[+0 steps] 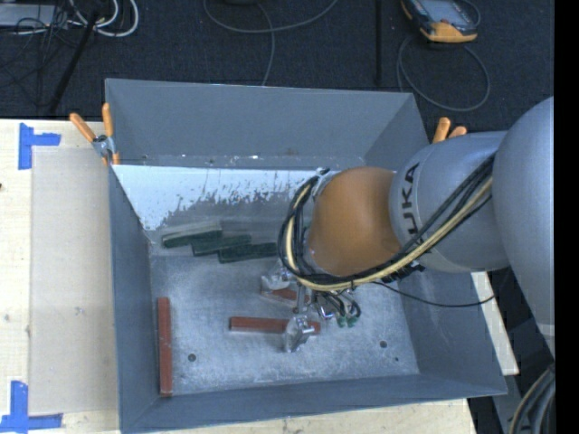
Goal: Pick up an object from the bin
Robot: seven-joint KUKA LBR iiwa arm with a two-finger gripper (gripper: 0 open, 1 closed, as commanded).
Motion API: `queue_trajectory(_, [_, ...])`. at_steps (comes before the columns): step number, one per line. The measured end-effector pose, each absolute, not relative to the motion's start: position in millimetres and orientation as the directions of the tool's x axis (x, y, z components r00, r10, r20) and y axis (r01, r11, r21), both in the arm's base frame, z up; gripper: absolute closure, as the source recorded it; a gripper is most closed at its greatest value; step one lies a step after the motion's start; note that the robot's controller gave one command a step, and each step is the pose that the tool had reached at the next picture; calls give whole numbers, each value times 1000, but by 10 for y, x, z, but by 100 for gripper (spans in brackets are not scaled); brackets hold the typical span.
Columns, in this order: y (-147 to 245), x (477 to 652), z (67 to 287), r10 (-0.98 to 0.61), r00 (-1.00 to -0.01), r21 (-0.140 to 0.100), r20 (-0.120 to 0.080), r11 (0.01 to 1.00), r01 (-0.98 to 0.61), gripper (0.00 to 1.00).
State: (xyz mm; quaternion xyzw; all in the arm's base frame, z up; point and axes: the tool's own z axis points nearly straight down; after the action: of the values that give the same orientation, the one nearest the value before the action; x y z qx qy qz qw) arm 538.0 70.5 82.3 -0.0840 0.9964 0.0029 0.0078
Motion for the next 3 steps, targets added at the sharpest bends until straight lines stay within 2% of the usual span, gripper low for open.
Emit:
queue_trajectory(1, [715, 5399, 864, -166, -986, 5, -22, 986, -166, 100])
queue_trajectory(3, [715, 5399, 864, -166, -986, 5, -22, 986, -166, 100])
